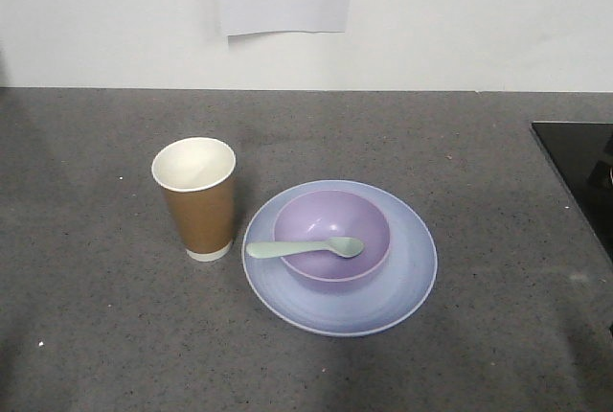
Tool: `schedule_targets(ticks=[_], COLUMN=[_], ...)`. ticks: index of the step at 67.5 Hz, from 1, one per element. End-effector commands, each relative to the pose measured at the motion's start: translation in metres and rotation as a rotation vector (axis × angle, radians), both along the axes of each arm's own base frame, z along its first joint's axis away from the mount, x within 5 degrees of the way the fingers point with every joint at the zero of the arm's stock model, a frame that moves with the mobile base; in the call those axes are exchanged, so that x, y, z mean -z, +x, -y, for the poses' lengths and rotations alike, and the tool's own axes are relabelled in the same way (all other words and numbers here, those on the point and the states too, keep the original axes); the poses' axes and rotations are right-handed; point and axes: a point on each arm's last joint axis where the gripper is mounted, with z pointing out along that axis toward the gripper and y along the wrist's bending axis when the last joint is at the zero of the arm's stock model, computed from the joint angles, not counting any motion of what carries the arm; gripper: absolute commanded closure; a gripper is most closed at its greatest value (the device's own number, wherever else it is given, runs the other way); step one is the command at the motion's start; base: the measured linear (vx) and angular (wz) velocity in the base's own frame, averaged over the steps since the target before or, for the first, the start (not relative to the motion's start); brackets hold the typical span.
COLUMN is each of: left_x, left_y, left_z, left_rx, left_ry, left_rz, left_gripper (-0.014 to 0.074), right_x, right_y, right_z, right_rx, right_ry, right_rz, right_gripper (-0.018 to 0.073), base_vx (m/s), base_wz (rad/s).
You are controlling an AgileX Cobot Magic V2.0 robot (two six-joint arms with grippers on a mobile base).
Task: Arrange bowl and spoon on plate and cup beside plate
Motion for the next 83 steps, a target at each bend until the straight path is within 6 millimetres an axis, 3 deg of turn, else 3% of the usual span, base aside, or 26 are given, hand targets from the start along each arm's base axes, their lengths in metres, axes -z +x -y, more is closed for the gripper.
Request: schedule_targets(ticks=[1, 13, 83], left_x=[-0.0127, -0.0127, -0.0127], left_y=[-0.0019, -0.0019, -0.0018], left_z=[0.0003, 0.0003, 0.0003], left_rx=[0.006, 0.006, 0.006], left_ry=[-0.008, -0.008, -0.008], left_rz=[0.099, 0.099, 0.098], left_gripper=[0.0603, 0.0603, 0.0603], right_x=[-0.0084, -0.0054, -0.0053], right_y=[-0.0034, -0.0099, -0.0104], right_z=[0.0040, 0.0102, 0.0104], right_rx=[0.057, 0.160, 0.164], right_ry=[0.025, 0.009, -0.004], right_rz=[0.095, 0.142, 0.141], right_gripper=[0.0565, 0.0565, 0.0565], base_vx=[0.00, 0.00, 0.00], base_wz=[0.00, 0.00, 0.00])
